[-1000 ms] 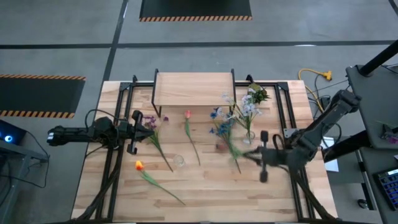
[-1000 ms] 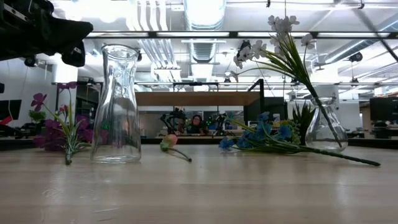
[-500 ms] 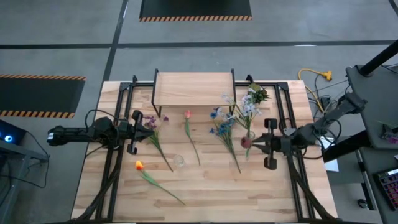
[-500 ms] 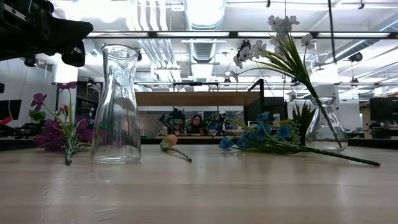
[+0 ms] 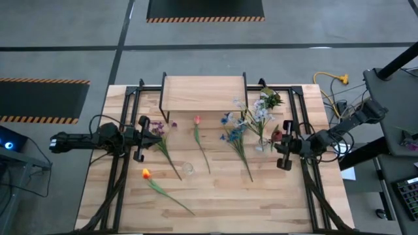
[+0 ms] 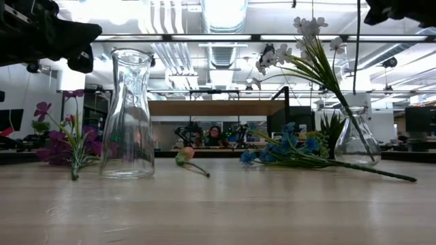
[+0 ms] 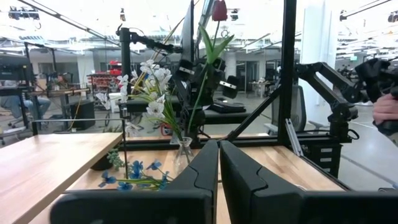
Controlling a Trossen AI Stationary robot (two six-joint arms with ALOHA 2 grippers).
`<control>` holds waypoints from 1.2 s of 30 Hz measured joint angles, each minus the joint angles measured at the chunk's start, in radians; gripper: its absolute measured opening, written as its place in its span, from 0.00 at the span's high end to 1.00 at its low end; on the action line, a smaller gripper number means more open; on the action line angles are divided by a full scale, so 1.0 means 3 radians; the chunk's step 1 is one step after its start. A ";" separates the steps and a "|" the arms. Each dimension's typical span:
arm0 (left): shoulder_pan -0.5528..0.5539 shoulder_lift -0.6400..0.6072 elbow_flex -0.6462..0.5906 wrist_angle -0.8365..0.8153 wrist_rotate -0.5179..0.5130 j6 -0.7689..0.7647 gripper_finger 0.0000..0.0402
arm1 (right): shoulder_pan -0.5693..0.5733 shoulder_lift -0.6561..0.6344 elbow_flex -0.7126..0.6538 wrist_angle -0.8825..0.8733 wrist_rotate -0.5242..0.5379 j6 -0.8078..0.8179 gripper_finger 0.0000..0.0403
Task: Pick and place flowers into a vace then onto a shelf
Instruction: Put the red tulip into the right crystal vase
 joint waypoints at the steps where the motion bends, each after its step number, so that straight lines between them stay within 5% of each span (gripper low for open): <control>1: 0.0000 0.0000 0.0000 0.0000 0.0000 0.0010 1.00 | -0.0001 0.0002 -0.0018 0.0007 0.0003 0.0007 0.97; 36: 0.0001 0.0000 0.0000 0.0003 0.0000 0.0018 1.00 | -0.0406 0.0777 -0.0160 -0.0026 0.0273 0.0638 0.97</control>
